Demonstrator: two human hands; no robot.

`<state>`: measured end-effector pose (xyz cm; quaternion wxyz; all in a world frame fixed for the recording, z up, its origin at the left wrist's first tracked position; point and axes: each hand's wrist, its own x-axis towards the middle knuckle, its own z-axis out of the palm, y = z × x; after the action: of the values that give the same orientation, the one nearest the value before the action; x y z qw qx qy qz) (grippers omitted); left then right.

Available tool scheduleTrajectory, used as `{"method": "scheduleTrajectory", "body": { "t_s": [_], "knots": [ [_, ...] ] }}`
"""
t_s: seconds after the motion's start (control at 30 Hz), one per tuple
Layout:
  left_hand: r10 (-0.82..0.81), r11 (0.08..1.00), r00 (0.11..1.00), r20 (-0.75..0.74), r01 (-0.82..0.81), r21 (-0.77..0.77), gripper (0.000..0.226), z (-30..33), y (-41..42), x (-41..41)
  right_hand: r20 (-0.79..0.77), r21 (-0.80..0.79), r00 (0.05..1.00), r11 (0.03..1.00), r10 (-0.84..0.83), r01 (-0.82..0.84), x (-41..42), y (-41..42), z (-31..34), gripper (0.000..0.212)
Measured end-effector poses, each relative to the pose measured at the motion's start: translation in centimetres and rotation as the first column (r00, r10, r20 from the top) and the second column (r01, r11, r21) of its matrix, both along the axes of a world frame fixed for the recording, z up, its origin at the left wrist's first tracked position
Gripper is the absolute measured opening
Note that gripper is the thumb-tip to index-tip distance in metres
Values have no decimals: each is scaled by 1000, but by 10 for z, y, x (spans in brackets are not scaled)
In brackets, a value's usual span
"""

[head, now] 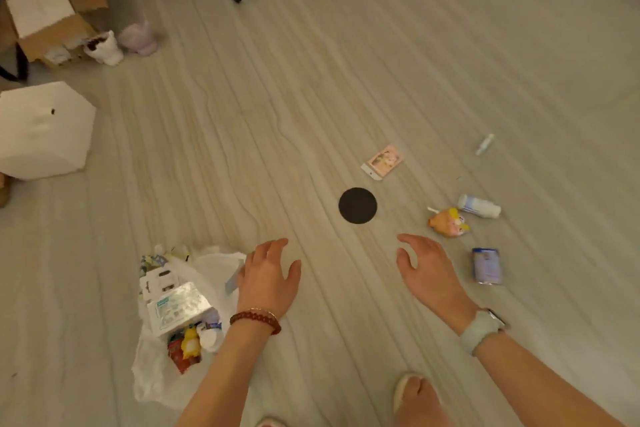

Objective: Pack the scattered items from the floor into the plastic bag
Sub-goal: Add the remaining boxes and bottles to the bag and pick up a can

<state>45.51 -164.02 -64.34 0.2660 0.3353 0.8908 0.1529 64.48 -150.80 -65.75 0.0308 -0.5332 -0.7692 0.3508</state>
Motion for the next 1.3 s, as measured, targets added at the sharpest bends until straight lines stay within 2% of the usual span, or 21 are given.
{"method": "scheduleTrajectory", "body": {
  "t_s": [0.07,0.13,0.27,0.4,0.6,0.73,0.87,0.97,1.07,1.2,1.3],
  "knots": [
    [-13,1000,999,51,13,-3,46,63,12,25,-2,-98,985,980,-174,173,33,8,60,32],
    [-44,998,998,39,46,-41,47,127,31,41,35,-162,965,951,-261,263,57,18,129,33],
    [-91,993,996,-6,90,-80,50,225,69,47,126,-145,965,958,-230,247,69,43,229,37],
    [-141,990,990,3,141,-21,49,301,121,25,153,-157,968,962,-199,223,50,80,306,38],
    [-174,983,983,64,169,75,44,341,218,-55,99,-226,922,894,-373,386,-7,156,341,38],
    [-344,938,935,82,339,72,42,352,313,-126,125,-284,763,714,-634,640,-53,210,348,37],
    [-515,857,856,44,513,50,41,363,417,-163,114,-330,672,610,-732,720,-88,257,353,39],
    [-633,774,768,99,630,64,40,362,490,-156,107,-344,559,497,-822,797,-105,295,354,39],
    [-761,647,636,129,758,81,40,355,566,-139,100,-353,432,374,-896,858,-113,340,345,39],
    [-905,421,413,105,905,59,40,345,665,-111,104,-409,274,210,-956,888,-116,408,323,41],
    [-973,212,208,101,976,38,40,341,745,-70,100,-418,120,67,-988,906,-101,463,313,41]
  ]
}}
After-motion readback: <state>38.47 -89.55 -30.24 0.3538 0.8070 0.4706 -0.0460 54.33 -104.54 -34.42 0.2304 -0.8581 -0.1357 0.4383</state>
